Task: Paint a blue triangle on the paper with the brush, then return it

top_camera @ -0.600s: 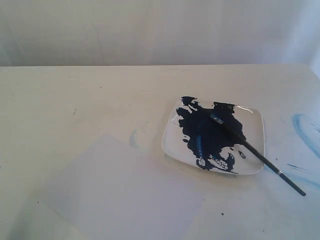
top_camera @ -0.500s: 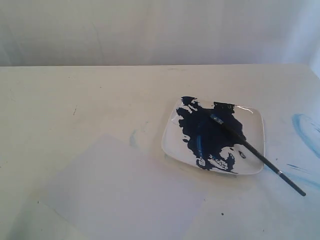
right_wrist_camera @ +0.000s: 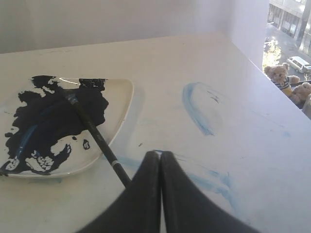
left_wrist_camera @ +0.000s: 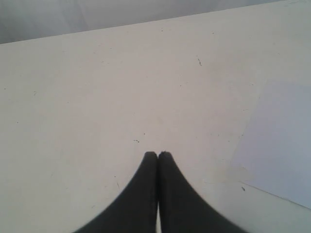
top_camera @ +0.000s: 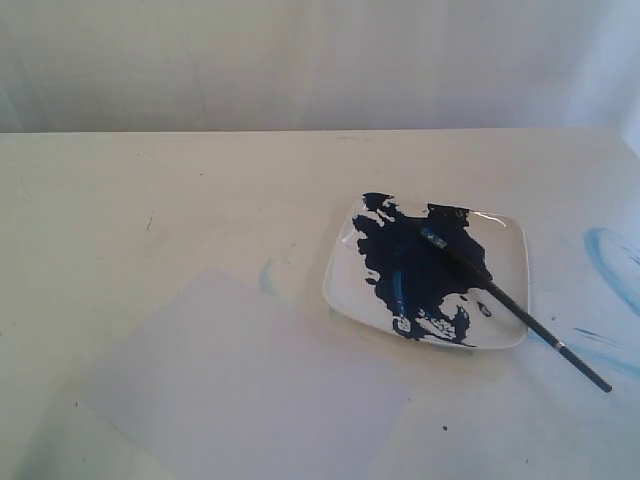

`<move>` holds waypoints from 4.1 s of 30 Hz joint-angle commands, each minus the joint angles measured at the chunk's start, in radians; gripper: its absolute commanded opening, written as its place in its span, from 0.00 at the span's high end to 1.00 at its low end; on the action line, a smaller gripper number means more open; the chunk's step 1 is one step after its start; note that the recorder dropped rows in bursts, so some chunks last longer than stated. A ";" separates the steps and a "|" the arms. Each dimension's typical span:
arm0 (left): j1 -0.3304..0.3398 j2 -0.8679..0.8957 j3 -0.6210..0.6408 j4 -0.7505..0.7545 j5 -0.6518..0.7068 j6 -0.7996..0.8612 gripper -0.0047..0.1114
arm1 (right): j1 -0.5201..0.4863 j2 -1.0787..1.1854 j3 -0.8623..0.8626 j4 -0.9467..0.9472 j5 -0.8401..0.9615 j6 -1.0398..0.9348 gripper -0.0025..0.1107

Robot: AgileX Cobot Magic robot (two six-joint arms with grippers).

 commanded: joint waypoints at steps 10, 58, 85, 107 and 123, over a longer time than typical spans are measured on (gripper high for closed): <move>0.003 -0.004 0.004 -0.004 -0.002 -0.003 0.96 | 0.004 -0.005 0.002 -0.316 -0.142 0.005 0.98; 0.003 -0.004 0.004 -0.004 -0.002 -0.003 0.96 | 0.004 0.852 -0.410 1.114 0.294 -0.714 0.98; 0.003 -0.004 0.004 -0.004 -0.002 -0.003 0.96 | 0.004 1.218 -0.390 1.512 0.080 -0.847 0.98; 0.003 -0.004 0.004 -0.004 -0.002 -0.003 0.96 | 0.004 1.349 -0.637 0.758 0.341 -0.250 0.98; 0.003 -0.004 0.004 -0.004 -0.002 -0.003 0.96 | 0.004 1.575 -0.637 0.719 0.131 -0.250 0.98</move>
